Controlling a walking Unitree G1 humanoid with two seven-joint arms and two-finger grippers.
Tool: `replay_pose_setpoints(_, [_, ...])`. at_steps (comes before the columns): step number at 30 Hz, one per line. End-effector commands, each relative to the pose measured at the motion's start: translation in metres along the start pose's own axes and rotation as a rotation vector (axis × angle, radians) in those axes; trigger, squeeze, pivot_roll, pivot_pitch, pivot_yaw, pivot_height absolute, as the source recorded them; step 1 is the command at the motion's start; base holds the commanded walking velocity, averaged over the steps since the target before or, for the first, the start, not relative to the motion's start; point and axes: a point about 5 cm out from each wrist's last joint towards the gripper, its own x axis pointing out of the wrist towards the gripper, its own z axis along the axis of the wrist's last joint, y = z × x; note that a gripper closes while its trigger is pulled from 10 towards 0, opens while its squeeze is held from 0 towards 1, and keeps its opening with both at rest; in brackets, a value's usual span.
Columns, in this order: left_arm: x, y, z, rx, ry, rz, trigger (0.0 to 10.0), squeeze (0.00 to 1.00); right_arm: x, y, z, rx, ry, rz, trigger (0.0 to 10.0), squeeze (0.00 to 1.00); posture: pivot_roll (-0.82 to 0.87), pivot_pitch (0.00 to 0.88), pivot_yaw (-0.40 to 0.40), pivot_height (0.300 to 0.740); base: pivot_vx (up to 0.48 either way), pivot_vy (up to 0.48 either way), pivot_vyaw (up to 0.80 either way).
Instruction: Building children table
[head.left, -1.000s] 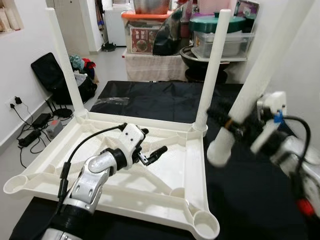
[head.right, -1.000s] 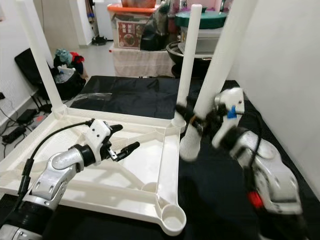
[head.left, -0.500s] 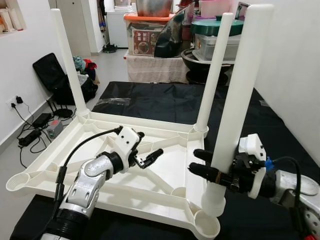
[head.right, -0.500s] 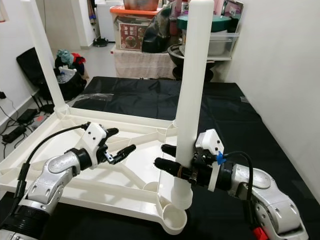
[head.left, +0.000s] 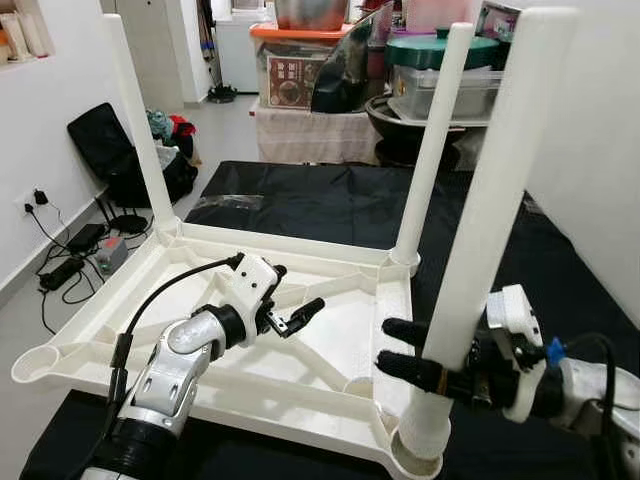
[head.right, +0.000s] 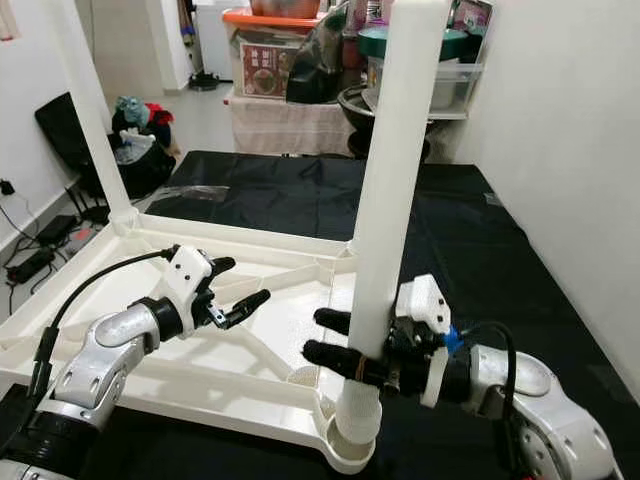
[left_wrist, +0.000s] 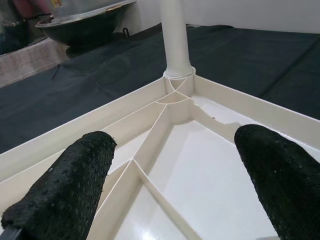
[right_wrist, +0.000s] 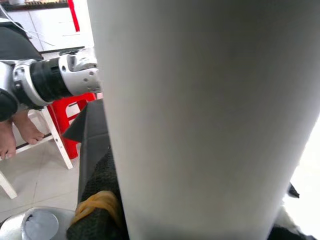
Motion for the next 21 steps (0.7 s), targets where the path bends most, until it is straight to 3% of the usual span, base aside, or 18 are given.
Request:
replay_pose_setpoints(1, [-0.001, 0.002, -0.001, 0.005, 0.009, -0.002, 10.0, 0.0, 0.0, 0.004, -0.004, 0.018, 0.009, 0.016, 10.0, 0.0, 0.03, 0.0, -0.028, 0.74, 0.0, 0.0, 0.0])
replay_pose_setpoints(21, [0.001, 0.01, 0.003, 0.021, 0.01, -0.003, 10.0, 0.0, 0.01, 0.019, -0.022, 0.044, -0.03, 0.012, 10.0, 0.0, 0.05, 0.0, 0.001, 0.74, 0.0, 0.0, 0.0])
